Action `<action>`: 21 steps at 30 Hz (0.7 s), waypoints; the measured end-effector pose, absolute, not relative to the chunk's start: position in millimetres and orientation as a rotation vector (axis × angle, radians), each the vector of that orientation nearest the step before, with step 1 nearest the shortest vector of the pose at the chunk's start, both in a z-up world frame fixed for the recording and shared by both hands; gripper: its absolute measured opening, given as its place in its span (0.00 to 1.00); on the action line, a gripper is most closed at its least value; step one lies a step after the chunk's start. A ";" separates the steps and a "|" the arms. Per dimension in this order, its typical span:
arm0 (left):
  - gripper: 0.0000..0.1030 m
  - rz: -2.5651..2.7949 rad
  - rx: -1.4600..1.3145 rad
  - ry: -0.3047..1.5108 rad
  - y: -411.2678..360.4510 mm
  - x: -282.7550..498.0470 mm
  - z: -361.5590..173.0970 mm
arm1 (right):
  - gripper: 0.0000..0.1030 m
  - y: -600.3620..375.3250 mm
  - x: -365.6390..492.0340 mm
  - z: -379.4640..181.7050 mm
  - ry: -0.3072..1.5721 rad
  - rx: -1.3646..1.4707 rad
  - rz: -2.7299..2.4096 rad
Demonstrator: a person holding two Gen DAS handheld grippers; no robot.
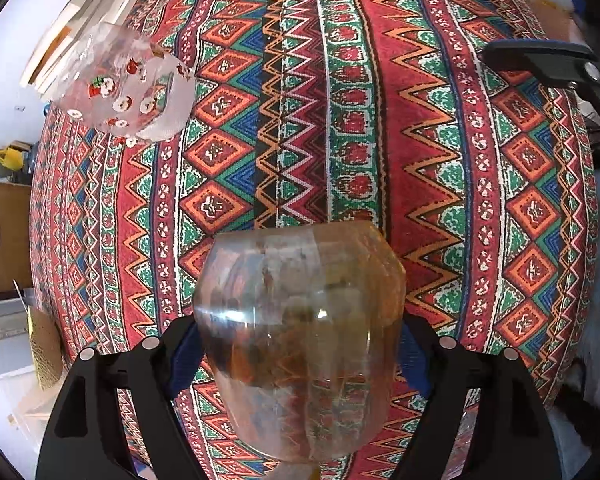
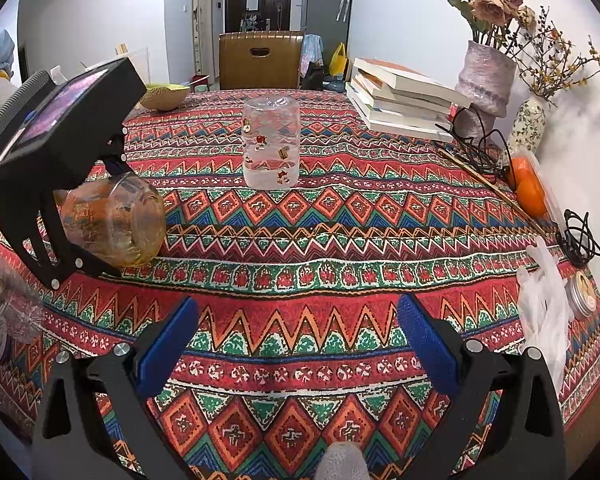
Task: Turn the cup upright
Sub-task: 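Lift the amber cup with the left gripper and carry it toward the right tool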
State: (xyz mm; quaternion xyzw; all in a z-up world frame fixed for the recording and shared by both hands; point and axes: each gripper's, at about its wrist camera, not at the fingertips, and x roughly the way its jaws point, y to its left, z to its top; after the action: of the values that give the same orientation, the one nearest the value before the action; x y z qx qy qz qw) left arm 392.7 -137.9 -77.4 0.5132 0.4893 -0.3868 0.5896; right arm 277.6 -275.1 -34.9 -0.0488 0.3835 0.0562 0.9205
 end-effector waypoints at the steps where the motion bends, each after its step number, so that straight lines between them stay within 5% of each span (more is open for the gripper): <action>1: 0.76 -0.899 1.180 1.149 -137.7 395.8 -78.0 | 0.93 -275.1 277.6 -35.0 0.789 -0.101 0.116; 21: 0.80 -0.762 1.019 1.253 -145.7 403.9 -74.4 | 0.93 -277.9 283.4 -37.7 0.797 -0.116 0.106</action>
State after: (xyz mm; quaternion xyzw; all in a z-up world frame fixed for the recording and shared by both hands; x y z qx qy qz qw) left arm 403.9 -145.7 -74.4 0.4443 0.5467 -0.3324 0.6271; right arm 283.4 -277.9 -37.7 -0.0563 0.3874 0.0517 0.9187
